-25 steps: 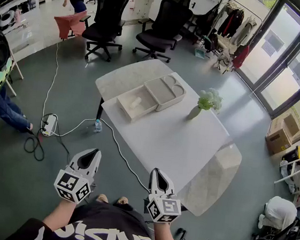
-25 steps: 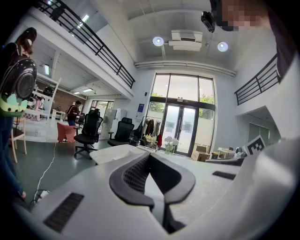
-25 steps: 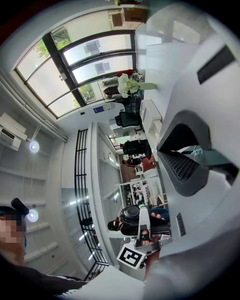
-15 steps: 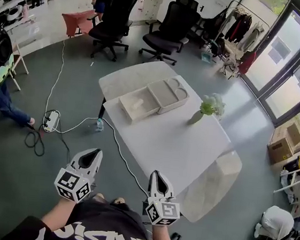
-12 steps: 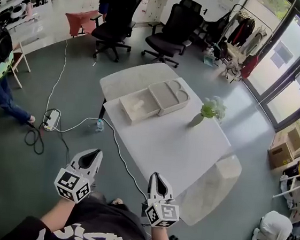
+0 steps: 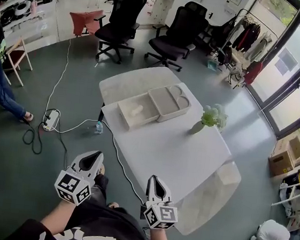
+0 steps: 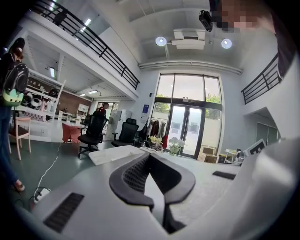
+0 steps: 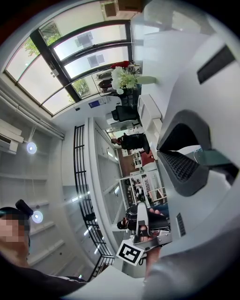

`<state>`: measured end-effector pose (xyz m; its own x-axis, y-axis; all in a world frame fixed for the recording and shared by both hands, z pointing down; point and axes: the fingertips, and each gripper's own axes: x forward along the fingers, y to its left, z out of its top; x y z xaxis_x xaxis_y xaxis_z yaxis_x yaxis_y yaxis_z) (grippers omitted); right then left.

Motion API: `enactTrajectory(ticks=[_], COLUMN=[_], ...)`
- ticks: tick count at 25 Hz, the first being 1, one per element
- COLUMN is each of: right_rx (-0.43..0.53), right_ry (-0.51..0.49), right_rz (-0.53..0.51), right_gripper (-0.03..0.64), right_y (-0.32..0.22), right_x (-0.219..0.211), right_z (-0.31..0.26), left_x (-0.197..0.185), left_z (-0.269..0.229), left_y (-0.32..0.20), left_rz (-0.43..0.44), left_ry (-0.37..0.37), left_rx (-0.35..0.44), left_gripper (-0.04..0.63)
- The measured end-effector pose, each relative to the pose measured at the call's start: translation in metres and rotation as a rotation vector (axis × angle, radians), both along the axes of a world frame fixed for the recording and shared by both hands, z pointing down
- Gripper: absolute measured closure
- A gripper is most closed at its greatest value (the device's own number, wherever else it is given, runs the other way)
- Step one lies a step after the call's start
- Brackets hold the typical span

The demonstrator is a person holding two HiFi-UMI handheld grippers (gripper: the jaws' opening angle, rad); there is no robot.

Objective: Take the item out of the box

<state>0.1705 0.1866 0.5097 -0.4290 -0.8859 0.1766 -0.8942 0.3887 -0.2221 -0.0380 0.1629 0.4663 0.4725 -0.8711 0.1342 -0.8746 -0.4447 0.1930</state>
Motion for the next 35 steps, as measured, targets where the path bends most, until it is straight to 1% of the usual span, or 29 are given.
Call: enactTrajectory(ticks=[7,15,19,26,31,35], right_rx=[-0.003,-0.003,-0.004,0.0,0.0,-0.002], right_ry=[0.008,0.02,0.023,0.02,0.021,0.02], right_rz=[-0.001,0.008,0.035,0.109,0.162,0.18], right_gripper=[0.592,0.592,0.592,0.592,0.592,0.592], right_y=[-0.053,-0.131,-0.171,-0.231,-0.258,-0.27], right_x=[-0.012,-0.032,-0.041,-0.06,-0.067,-0.07], right_z=[0.006,-0.003,-0.013,-0.016,-0.02,-0.019], left_x=[-0.008,-0.021,-0.029,-0.041,-0.04,-0.04], left_z=[0.004,0.005,-0.002,0.0,0.0,0.001], left_y=[-0.052,-0.127,-0.171,-0.24,-0.273,-0.29], left_rz=[0.014,0.052,0.079,0.158,0.228,0.248], left_ry=[0.012,0.01,0.017,0.024,0.021,0.029], left_rx=[0.008,-0.007,-0.014,-0.024,-0.031,-0.034], left_gripper=[0.586,0.586,0.586,0.586,0.586,0.586])
